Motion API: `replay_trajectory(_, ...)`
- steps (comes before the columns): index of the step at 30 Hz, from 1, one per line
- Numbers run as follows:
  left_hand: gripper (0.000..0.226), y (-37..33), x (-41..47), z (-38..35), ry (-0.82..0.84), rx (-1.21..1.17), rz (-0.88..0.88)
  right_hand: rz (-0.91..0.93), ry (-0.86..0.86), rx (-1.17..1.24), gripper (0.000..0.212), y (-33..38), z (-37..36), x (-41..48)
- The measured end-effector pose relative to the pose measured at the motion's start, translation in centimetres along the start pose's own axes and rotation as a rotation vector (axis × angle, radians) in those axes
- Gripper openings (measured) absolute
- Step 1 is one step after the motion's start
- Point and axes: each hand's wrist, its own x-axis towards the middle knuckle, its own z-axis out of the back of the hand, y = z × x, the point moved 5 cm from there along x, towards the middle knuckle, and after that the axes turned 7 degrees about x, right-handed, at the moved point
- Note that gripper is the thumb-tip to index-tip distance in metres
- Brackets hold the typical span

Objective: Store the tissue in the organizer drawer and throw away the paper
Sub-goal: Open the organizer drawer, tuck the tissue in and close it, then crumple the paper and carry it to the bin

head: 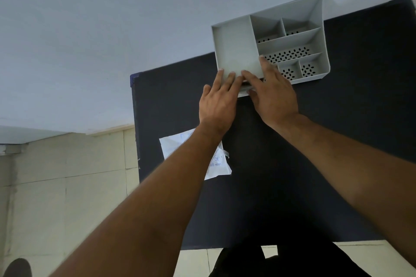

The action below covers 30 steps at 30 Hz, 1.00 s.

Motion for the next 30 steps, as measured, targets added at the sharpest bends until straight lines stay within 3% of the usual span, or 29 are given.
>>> replay_trajectory(4,0.047,0.2,0.8,0.6,-0.043,0.060,0.010,-0.025,-0.018,0.022,0.047,-0.2,0.0,0.8)
replay_trajectory(13,0.039,0.3,1.1,0.2,-0.094,0.016,-0.005,-0.038,0.016,0.023,0.049,-0.3,-0.1,0.7)
replay_trajectory(21,0.064,-0.2,-5.8,-2.5,-0.097,-0.299,0.135,-0.037,0.032,0.081,0.071,1.9,-0.6,-4.9)
replay_trajectory(25,0.064,1.5,-11.6,-5.4,-0.020,-0.280,0.241,-0.011,0.150,0.072,0.077,3.9,-2.9,-9.1)
replay_trajectory(30,0.075,5.3,-16.9,-7.6,0.189,-0.173,0.485,0.070,0.502,0.131,0.086,8.1,-6.5,-12.1)
